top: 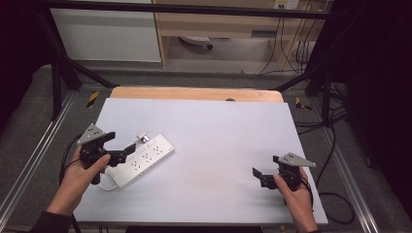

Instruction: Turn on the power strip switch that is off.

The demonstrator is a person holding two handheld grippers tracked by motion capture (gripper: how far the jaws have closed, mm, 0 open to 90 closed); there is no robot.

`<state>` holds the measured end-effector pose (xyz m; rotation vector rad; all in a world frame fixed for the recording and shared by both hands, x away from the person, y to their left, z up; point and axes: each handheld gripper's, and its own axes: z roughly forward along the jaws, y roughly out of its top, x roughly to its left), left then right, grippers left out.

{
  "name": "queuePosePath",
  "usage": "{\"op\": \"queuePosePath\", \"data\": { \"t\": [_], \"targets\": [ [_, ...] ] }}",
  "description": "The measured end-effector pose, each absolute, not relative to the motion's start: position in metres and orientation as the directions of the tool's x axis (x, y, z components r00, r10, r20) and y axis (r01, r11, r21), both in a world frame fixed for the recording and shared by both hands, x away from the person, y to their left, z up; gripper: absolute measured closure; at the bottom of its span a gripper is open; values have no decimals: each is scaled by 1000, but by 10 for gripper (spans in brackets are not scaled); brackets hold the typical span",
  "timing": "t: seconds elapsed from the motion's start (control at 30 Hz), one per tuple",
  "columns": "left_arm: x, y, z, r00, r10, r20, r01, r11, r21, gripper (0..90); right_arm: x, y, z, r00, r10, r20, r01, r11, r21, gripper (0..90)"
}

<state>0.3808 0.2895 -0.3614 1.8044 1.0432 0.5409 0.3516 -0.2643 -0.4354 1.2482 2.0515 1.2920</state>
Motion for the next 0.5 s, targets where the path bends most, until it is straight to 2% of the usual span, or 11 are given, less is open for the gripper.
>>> {"op": "queuePosePath", "data": {
  "t": [0.5],
  "targets": [
    [402, 275, -364, 550, 833, -60, 422, -215, 881, 62, 352, -265, -435, -512, 851, 119, 473, 164, 866, 24]
  ]
}}
